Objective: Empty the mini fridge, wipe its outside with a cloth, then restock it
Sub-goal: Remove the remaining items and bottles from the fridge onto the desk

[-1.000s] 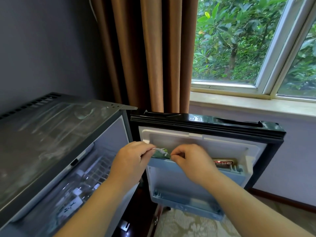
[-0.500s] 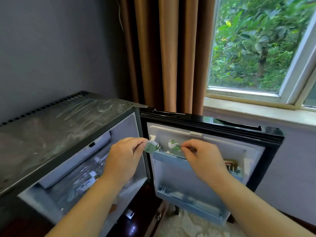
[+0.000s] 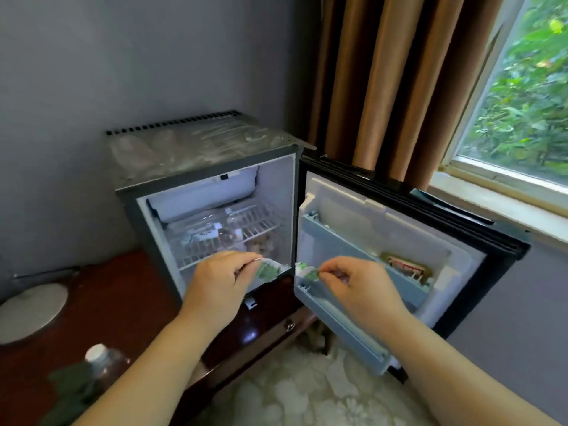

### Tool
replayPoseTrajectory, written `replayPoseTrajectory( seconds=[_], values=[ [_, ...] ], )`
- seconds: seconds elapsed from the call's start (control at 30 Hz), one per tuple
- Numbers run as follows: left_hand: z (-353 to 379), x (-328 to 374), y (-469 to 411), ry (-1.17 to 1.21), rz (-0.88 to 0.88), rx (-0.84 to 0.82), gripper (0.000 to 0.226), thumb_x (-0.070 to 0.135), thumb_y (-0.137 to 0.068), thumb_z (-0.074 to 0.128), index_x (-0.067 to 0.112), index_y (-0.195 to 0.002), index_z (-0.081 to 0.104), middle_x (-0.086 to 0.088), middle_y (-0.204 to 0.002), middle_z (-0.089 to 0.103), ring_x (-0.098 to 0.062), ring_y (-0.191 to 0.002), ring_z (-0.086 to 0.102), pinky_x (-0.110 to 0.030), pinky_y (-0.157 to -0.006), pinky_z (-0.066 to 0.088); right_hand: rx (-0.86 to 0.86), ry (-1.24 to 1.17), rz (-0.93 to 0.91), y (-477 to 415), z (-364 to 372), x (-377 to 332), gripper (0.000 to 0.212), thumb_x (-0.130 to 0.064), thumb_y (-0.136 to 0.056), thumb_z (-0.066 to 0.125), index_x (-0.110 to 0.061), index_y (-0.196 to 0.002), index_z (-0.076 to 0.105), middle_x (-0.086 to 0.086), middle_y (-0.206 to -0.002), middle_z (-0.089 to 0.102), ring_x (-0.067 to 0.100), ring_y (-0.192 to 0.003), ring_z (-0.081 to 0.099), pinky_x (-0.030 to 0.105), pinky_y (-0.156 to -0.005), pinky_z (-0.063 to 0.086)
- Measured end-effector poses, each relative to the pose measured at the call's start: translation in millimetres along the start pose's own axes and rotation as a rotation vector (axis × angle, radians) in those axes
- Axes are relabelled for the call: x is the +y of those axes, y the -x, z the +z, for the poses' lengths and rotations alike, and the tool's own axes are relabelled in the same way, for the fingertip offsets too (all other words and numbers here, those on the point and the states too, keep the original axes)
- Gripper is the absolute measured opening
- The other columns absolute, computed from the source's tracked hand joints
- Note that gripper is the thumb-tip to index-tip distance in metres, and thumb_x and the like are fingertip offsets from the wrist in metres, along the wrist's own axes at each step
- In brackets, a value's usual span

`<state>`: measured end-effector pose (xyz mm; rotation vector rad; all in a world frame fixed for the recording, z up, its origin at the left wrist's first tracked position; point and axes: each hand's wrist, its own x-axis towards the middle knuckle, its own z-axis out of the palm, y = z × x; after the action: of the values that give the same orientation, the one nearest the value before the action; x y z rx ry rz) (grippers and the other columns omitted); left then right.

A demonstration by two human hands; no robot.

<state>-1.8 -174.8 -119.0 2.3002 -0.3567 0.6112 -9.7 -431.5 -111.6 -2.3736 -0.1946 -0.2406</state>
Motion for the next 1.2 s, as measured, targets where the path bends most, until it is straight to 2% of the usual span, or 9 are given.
replayPoseTrajectory(
  seconds=[0.07, 0.17, 0.23, 0.3, 0.47, 0.63, 0.83, 1.0, 1.2],
  values=[
    [-16.1, -4.7, 30.2, -0.058, -0.080, 0.006, 0.013, 0.022, -0.092, 0.073, 0.023, -0.103, 0.080, 0.012, -0.097, 0.075, -0.005, -0.089, 0.068, -0.021, -0.083, 0.053, -0.081, -0.030, -0.035, 7.8, 18.2, -5.7, 0.009, -0.028, -0.093, 0.070, -0.033, -0.097, 0.076, -0.030, -0.076, 0.063, -0.015, -0.077, 0.060, 0.003, -0.068, 0.043],
    [-45.4, -10.7, 71.5, -0.124, -0.180, 0.048, 0.013, 0.020, -0.091, 0.074, 0.024, -0.101, 0.080, 0.017, -0.094, 0.072, -0.003, -0.093, 0.064, -0.009, -0.080, 0.046, -0.194, -0.077, -0.100, 18.3, 50.1, -21.6, 0.009, -0.027, -0.093, 0.070, -0.032, -0.097, 0.077, -0.028, -0.078, 0.066, -0.012, -0.080, 0.062, 0.006, -0.070, 0.048],
    [-65.4, -16.3, 96.6, -0.162, -0.255, 0.079, 0.014, 0.020, -0.091, 0.073, 0.024, -0.102, 0.080, 0.018, -0.095, 0.071, -0.002, -0.095, 0.063, -0.013, -0.081, 0.050, -0.253, -0.106, -0.151, 23.0, 73.6, -34.0, 0.009, -0.026, -0.092, 0.071, -0.032, -0.096, 0.077, -0.024, -0.081, 0.070, -0.007, -0.081, 0.065, 0.017, -0.075, 0.054],
    [-85.3, -22.0, 120.2, -0.210, -0.338, 0.097, 0.015, 0.023, -0.093, 0.070, 0.025, -0.105, 0.079, 0.021, -0.096, 0.068, 0.000, -0.096, 0.063, -0.020, -0.080, 0.055, -0.318, -0.121, -0.202, 27.6, 96.2, -47.9, 0.010, -0.027, -0.091, 0.071, -0.034, -0.096, 0.076, -0.023, -0.083, 0.071, -0.006, -0.082, 0.065, 0.018, -0.076, 0.055],
    [-128.1, -35.1, 175.4, -0.328, -0.492, 0.162, 0.019, 0.025, -0.094, 0.069, 0.022, -0.111, 0.078, 0.015, -0.102, 0.071, -0.001, -0.094, 0.064, -0.008, -0.076, 0.049, -0.474, -0.124, -0.325, 39.8, 144.4, -89.0, 0.009, -0.028, -0.092, 0.071, -0.034, -0.096, 0.076, -0.022, -0.082, 0.070, -0.002, -0.081, 0.066, 0.026, -0.076, 0.057],
    [-164.8, -52.2, 225.7, -0.349, -0.610, 0.247, 0.016, 0.024, -0.093, 0.071, 0.023, -0.107, 0.079, 0.011, -0.100, 0.074, -0.005, -0.092, 0.068, -0.027, -0.080, 0.059, -0.561, -0.132, -0.425, 52.4, 192.2, -127.2, 0.007, -0.027, -0.089, 0.073, -0.032, -0.092, 0.076, -0.021, -0.079, 0.071, -0.002, -0.078, 0.066, 0.026, -0.073, 0.056],
    [-194.3, -80.1, 276.8, -0.367, -0.743, 0.277, 0.016, 0.028, -0.094, 0.069, 0.026, -0.107, 0.079, 0.013, -0.102, 0.073, -0.005, -0.095, 0.067, -0.027, -0.083, 0.058, -0.685, -0.132, -0.461, 75.0, 243.8, -159.9, 0.007, -0.031, -0.090, 0.073, -0.034, -0.095, 0.076, -0.023, -0.082, 0.070, -0.004, -0.079, 0.065, 0.020, -0.071, 0.053],
    [-178.1, -123.6, 321.0, -0.354, -0.801, 0.227, 0.017, 0.030, -0.095, 0.068, 0.026, -0.108, 0.078, 0.014, -0.103, 0.073, -0.003, -0.096, 0.066, -0.029, -0.086, 0.058, -0.761, -0.071, -0.437, 97.2, 299.3, -141.5, 0.007, -0.033, -0.091, 0.071, -0.034, -0.096, 0.076, -0.021, -0.085, 0.070, -0.003, -0.080, 0.064, 0.022, -0.073, 0.054],
    [-76.7, -216.3, 405.4, -0.306, -0.849, 0.103, 0.018, 0.030, -0.096, 0.066, 0.027, -0.110, 0.078, 0.015, -0.103, 0.071, -0.001, -0.095, 0.065, -0.023, -0.084, 0.054, -0.825, 0.023, -0.387, 143.5, 422.7, -47.1, 0.007, -0.032, -0.092, 0.068, -0.034, -0.094, 0.075, -0.019, -0.082, 0.069, -0.002, -0.076, 0.061, 0.019, -0.067, 0.048]
  ],
)
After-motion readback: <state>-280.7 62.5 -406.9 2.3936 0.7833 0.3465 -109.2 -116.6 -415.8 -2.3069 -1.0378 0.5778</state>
